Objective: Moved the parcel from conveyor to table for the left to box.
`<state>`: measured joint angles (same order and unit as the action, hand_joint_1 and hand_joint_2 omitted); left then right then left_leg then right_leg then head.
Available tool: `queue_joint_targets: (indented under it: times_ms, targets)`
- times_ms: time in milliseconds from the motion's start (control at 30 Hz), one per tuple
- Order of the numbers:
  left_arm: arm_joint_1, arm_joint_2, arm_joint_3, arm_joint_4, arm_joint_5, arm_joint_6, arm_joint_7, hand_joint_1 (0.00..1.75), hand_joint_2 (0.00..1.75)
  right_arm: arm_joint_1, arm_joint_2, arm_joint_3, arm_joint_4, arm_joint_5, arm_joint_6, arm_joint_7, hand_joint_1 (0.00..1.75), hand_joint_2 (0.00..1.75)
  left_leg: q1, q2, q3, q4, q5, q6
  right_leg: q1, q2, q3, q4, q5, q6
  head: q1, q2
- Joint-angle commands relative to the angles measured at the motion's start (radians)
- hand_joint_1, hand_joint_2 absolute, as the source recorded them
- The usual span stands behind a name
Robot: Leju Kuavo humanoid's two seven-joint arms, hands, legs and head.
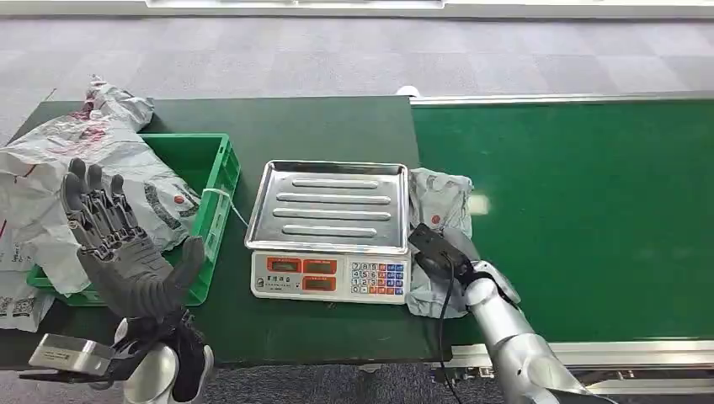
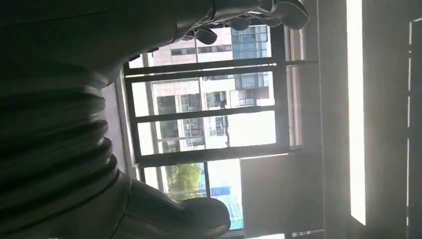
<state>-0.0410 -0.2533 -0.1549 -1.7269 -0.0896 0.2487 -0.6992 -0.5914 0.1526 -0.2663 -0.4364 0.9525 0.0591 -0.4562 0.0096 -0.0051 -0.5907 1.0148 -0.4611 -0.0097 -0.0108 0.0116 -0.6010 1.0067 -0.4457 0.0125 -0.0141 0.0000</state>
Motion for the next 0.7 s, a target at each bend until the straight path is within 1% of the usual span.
queue_joint_targets:
  times_ms: [33, 67, 100, 133, 167, 200, 233, 300, 333, 367, 400, 433, 500, 533, 633, 700]
  targets:
    - [-0.012, -0.002, 0.051, 0.013, -0.004, 0.011, 0.003, 0.00, 1.75, -0.022, 0.021, 0.027, -0.007, -0.030, -0.194, 0.013, 1.75, 1.75, 0.000, 0.001, 0.001, -0.001, 0.000, 0.000, 0.000, 0.000, 0.001, -0.001, 0.000, 0.000, 0.000, 0.000]
    - [-0.002, -0.003, 0.053, -0.001, -0.008, 0.012, 0.003, 0.00, 1.75, -0.017, 0.031, 0.022, -0.053, -0.044, -0.256, 0.022, 1.75, 1.75, 0.000, 0.002, 0.001, 0.000, 0.000, 0.000, 0.000, 0.001, 0.000, 0.000, 0.000, -0.001, 0.000, 0.000]
    - [0.004, -0.005, 0.054, -0.009, -0.010, 0.014, 0.006, 0.00, 1.75, 0.003, 0.054, -0.015, -0.147, -0.062, -0.429, 0.047, 1.75, 1.75, 0.000, 0.003, 0.002, -0.001, 0.000, 0.000, 0.000, 0.002, 0.000, -0.001, 0.000, -0.001, 0.000, 0.000]
    - [0.004, -0.009, 0.049, -0.010, -0.013, 0.011, 0.018, 0.00, 1.75, 0.056, 0.080, -0.024, -0.327, -0.121, -0.530, 0.047, 1.75, 1.75, -0.001, 0.003, 0.001, -0.001, 0.000, 0.000, 0.000, 0.002, 0.000, 0.000, 0.000, -0.001, 0.000, 0.000]
    - [-0.003, -0.010, 0.039, 0.000, -0.014, 0.007, 0.025, 0.00, 1.75, 0.116, 0.095, -0.019, -0.501, -0.146, -0.614, 0.065, 1.75, 1.75, -0.001, 0.001, -0.001, 0.000, 0.000, 0.000, -0.001, 0.001, -0.002, 0.001, 0.000, 0.000, 0.000, 0.000]
    - [-0.013, -0.013, 0.031, 0.014, -0.014, 0.011, 0.026, 0.00, 1.75, 0.172, 0.100, 0.000, -0.660, -0.177, -0.636, 0.080, 1.75, 1.75, -0.001, 0.001, -0.001, -0.001, 0.000, 0.000, -0.001, 0.000, -0.001, 0.000, 0.000, -0.001, 0.000, 0.000]
    - [-0.028, -0.015, 0.019, 0.033, -0.012, 0.016, 0.028, 0.00, 1.75, 0.224, 0.105, 0.008, -0.818, -0.179, -0.699, 0.089, 1.75, 1.75, -0.001, -0.002, -0.001, 0.000, 0.000, 0.000, -0.001, -0.003, -0.001, 0.000, -0.001, -0.001, 0.000, 0.000]
    - [-0.049, -0.017, 0.005, 0.062, -0.007, 0.024, 0.028, 0.00, 1.75, 0.276, 0.109, 0.023, -0.980, -0.192, -0.739, 0.085, 1.75, 1.75, -0.001, -0.008, -0.002, 0.000, 0.001, 0.000, -0.001, -0.009, 0.000, 0.001, -0.002, -0.001, 0.000, 0.000]
    - [-0.058, -0.018, -0.001, 0.074, -0.005, 0.030, 0.028, 0.00, 1.75, 0.293, 0.114, 0.028, -1.034, -0.181, -0.757, 0.089, 1.75, 1.75, -0.001, -0.010, -0.002, 0.000, 0.001, 0.000, -0.001, -0.011, 0.000, 0.001, -0.002, 0.000, 0.000, 0.000]
    - [-0.061, -0.017, -0.005, 0.080, -0.005, 0.033, 0.028, 0.00, 1.75, 0.301, 0.127, 0.015, -1.074, -0.172, -0.757, 0.074, 1.75, 1.75, -0.001, -0.008, -0.002, 0.000, 0.001, 0.000, -0.001, -0.009, -0.001, 0.000, -0.001, 0.000, 0.000, 0.000]
    - [-0.063, -0.015, -0.011, 0.085, -0.005, 0.038, 0.028, 0.00, 1.75, 0.300, 0.160, -0.024, -1.094, -0.138, -0.757, 0.042, 1.75, 1.75, -0.001, -0.009, -0.001, -0.001, 0.000, 0.000, -0.001, -0.010, 0.001, 0.000, -0.002, -0.001, 0.000, 0.000]
    - [-0.061, -0.012, -0.015, 0.089, -0.005, 0.041, 0.028, 0.00, 1.75, 0.302, 0.163, -0.021, -1.093, -0.152, -0.757, 0.025, 1.75, 1.75, -0.002, -0.008, -0.002, 0.000, 0.000, 0.000, -0.001, -0.009, -0.001, 0.001, -0.002, 0.000, 0.000, 0.000]
    - [-0.056, -0.009, -0.019, 0.091, -0.004, 0.045, 0.025, 0.00, 1.75, 0.293, 0.196, -0.066, -1.101, -0.127, -0.757, -0.017, 1.75, 1.75, -0.001, -0.007, -0.001, -0.001, 0.000, 0.001, -0.001, -0.008, 0.001, 0.000, -0.002, -0.001, 0.000, 0.000]
    - [-0.055, -0.008, -0.022, 0.092, -0.003, 0.049, 0.023, 0.00, 1.75, 0.286, 0.196, -0.093, -1.109, -0.128, -0.757, -0.029, 1.75, 1.75, -0.001, -0.007, -0.001, -0.001, 0.000, 0.001, -0.001, -0.008, 0.000, 0.000, -0.002, -0.001, 0.000, 0.000]
    - [-0.055, -0.007, -0.026, 0.093, -0.002, 0.054, 0.023, 0.00, 1.75, 0.274, 0.196, -0.118, -1.111, -0.125, -0.757, -0.035, 1.75, 1.75, -0.001, -0.007, -0.001, -0.001, 0.001, 0.001, -0.001, -0.008, 0.000, 0.000, -0.002, -0.001, 0.000, 0.000]
    - [-0.056, -0.007, -0.027, 0.093, -0.002, 0.055, 0.023, 0.00, 1.75, 0.274, 0.196, -0.113, -1.105, -0.131, -0.757, -0.037, 1.75, 1.75, -0.001, -0.007, 0.000, -0.001, 0.001, 0.001, -0.001, -0.009, 0.001, -0.001, -0.002, -0.001, 0.000, 0.000]
